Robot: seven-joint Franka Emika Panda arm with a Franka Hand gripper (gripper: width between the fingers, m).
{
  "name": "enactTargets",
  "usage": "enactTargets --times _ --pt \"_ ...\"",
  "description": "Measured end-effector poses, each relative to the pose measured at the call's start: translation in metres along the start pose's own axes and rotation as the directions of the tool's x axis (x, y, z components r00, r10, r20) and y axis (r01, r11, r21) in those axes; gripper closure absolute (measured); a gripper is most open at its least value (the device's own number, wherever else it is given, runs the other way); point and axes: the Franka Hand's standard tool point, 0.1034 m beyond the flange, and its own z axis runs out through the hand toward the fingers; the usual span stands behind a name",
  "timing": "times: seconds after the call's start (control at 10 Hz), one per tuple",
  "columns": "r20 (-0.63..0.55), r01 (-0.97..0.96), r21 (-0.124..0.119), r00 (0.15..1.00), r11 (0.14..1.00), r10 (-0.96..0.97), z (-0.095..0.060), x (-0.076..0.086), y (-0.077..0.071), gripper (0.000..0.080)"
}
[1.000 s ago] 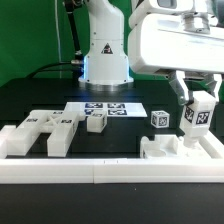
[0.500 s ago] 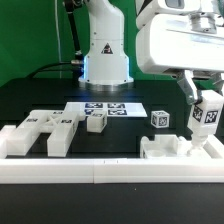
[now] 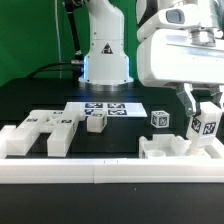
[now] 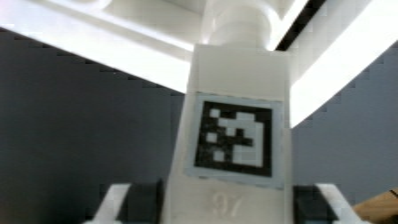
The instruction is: Assemble chair
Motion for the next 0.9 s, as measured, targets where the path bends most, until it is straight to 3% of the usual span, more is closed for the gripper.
enactTargets --times 0.3,0.9 --pt "0.003 0.002 0.002 1.0 1.0 -0.002 0.0051 -0.0042 -0.0025 0.0492" --pt "-0.068 0.007 -0.019 0.998 1.0 -0.008 0.0013 -0.0103 -0.0031 0.0492"
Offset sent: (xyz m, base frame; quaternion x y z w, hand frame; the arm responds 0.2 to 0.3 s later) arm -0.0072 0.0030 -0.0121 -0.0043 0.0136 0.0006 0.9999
